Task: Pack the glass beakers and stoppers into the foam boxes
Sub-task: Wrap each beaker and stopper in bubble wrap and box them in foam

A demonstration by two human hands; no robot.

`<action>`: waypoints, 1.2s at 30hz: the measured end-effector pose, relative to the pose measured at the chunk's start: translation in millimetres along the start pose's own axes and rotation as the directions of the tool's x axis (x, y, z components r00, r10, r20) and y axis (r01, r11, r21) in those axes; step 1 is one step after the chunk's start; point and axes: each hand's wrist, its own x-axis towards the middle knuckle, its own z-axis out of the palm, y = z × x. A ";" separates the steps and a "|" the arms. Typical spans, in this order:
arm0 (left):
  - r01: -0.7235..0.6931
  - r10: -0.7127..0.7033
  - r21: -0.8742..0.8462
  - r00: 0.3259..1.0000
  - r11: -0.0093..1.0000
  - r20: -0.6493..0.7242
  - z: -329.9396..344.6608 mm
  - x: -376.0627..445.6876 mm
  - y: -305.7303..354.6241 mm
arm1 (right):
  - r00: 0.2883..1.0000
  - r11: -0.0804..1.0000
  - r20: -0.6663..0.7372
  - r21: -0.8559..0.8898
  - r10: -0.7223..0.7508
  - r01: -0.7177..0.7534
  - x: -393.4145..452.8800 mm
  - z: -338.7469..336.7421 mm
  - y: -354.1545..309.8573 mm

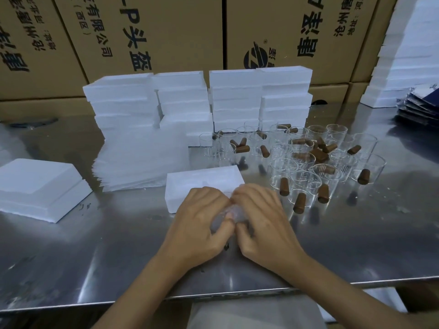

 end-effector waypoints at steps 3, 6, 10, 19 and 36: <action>0.013 -0.021 0.070 0.993 0.997 0.114 -1.3 2.7 -0.4 | 0.996 0.999 -0.081 -0.008 0.031 -0.032 -1.9 0.3 0.9; 0.026 -0.040 0.100 0.989 0.995 0.141 1.4 5.1 3.4 | 0.999 0.997 0.006 -0.060 0.052 -0.051 -0.9 3.9 0.7; 0.019 -0.019 0.077 1.000 0.997 0.002 4.1 -2.1 4.3 | 0.990 0.991 0.120 -0.115 0.076 -0.062 0.9 5.9 2.8; 0.177 -0.178 0.014 0.983 0.984 0.040 9.9 -5.6 -1.3 | 0.992 0.990 -0.009 0.059 0.127 -0.126 -0.7 1.1 6.2; 0.417 -0.412 0.009 0.900 0.909 -0.142 -29.0 42.5 -64.6 | 0.920 0.898 -0.125 0.301 0.372 -0.322 0.3 2.5 13.9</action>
